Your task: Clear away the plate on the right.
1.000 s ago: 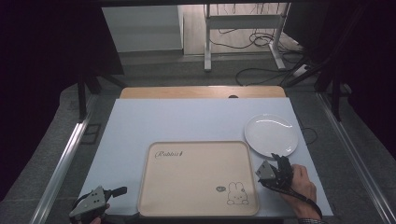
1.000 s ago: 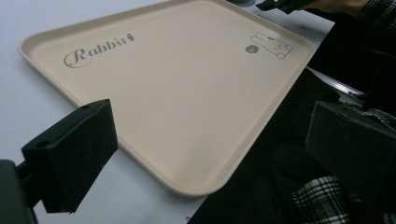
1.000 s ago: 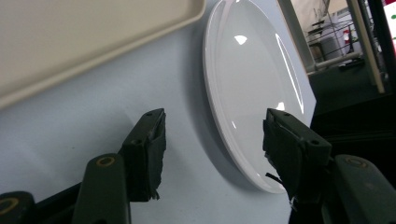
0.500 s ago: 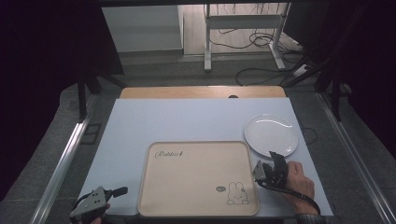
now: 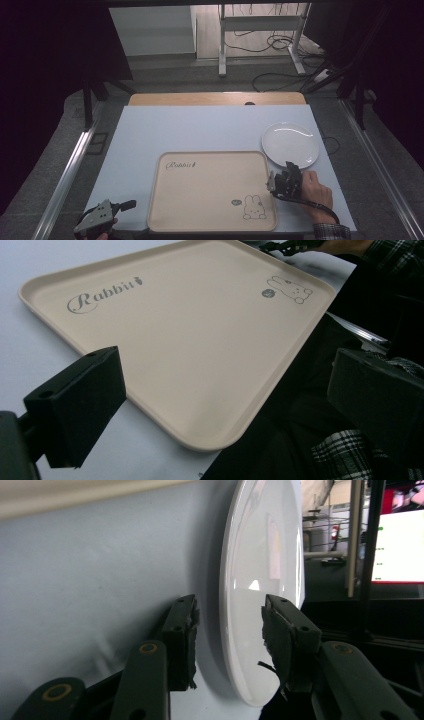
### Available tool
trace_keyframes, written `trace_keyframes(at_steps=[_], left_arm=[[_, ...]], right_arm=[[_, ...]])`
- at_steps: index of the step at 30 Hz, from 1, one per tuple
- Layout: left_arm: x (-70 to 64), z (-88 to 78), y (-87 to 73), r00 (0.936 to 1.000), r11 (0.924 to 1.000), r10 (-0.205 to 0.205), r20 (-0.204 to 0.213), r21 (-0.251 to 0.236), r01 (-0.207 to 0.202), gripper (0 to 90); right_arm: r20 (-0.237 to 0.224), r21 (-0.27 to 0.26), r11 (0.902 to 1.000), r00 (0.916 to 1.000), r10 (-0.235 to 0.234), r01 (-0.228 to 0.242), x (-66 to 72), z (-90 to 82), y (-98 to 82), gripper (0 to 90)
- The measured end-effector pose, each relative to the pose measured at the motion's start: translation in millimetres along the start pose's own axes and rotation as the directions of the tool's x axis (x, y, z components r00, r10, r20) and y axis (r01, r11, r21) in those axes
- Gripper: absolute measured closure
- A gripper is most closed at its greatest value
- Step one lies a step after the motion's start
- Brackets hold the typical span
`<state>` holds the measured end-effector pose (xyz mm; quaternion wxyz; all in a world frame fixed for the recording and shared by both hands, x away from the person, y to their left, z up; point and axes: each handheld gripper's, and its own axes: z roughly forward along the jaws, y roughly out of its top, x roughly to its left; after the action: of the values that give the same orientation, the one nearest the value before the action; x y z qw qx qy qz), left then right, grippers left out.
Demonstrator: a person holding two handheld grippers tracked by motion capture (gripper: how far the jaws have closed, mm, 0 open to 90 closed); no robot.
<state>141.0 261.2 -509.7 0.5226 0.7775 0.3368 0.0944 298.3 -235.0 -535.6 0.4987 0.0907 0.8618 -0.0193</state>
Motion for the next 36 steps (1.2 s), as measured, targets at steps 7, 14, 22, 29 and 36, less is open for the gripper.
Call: trace_keyframes(at_steps=[7,14,22,29,36], left_arm=[[-0.1,0.2,0.0,1.0,1.0,0.001,0.002,0.001,-0.001,1.7],[-0.7,0.6,0.1,1.0,1.0,0.001,0.004,0.001,-0.001,1.7],[-0.7,0.7,0.1,1.0,1.0,0.002,0.006,0.001,-0.002,1.8],[-0.6,0.5,0.1,1.0,1.0,0.003,0.007,0.0,-0.003,1.7],[-0.6,0.2,0.1,1.0,1.0,0.003,0.007,-0.004,-0.003,1.8]], right_arm=[[0.02,0.031,0.9985,0.9987,-0.046,0.046,2.1,10.7,4.5,63.1],[0.047,0.061,0.9957,0.9962,-0.073,0.07,4.7,20.2,9.0,71.7],[0.042,0.063,0.9918,0.9926,-0.114,0.111,7.7,26.0,8.7,84.6],[0.061,0.059,0.9931,0.9927,-0.105,0.101,5.9,23.4,7.0,86.6],[0.114,0.018,0.9915,0.985,-0.13,0.129,5.3,12.8,7.9,85.4]])
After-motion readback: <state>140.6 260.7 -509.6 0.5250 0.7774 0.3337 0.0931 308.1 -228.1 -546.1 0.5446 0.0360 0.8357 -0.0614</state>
